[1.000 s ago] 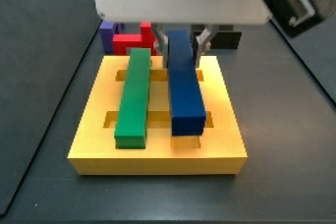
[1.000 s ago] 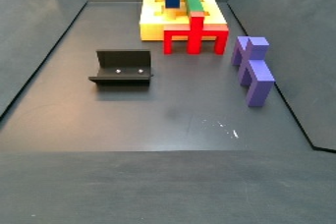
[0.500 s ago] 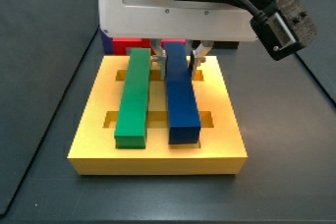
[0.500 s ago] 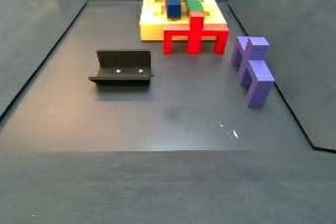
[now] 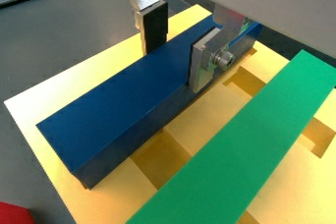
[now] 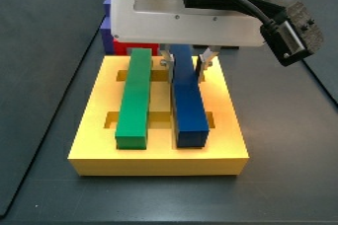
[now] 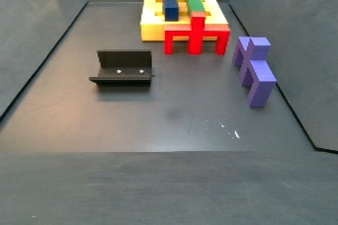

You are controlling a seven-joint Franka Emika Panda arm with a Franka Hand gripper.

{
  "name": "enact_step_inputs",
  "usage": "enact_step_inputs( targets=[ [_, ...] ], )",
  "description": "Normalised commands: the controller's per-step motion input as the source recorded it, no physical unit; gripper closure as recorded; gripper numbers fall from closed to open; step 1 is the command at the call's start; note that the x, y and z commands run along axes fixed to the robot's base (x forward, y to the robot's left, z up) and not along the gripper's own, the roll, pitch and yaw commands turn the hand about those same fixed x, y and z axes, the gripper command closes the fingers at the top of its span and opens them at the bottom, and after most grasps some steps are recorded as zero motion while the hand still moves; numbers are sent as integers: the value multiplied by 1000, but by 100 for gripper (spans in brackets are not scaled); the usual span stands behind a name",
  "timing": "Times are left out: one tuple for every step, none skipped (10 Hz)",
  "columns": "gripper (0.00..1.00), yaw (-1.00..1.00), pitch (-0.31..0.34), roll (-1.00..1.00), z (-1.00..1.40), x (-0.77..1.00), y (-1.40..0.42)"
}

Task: Pick up the blue object. Move up. Move to above the board. Insert the blue object.
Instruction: Insert the blue object.

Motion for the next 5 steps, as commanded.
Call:
enact_step_inputs(
  targets=[
    [100,-71,0,24,-229,0,0],
    [100,-66,0,16,-226,0,0],
    [100,-63,-3,0,-254,0,0],
    [100,-66,-44,0,-289,0,-26],
    [100,-114,-57,0,-309,-17,0]
  ],
)
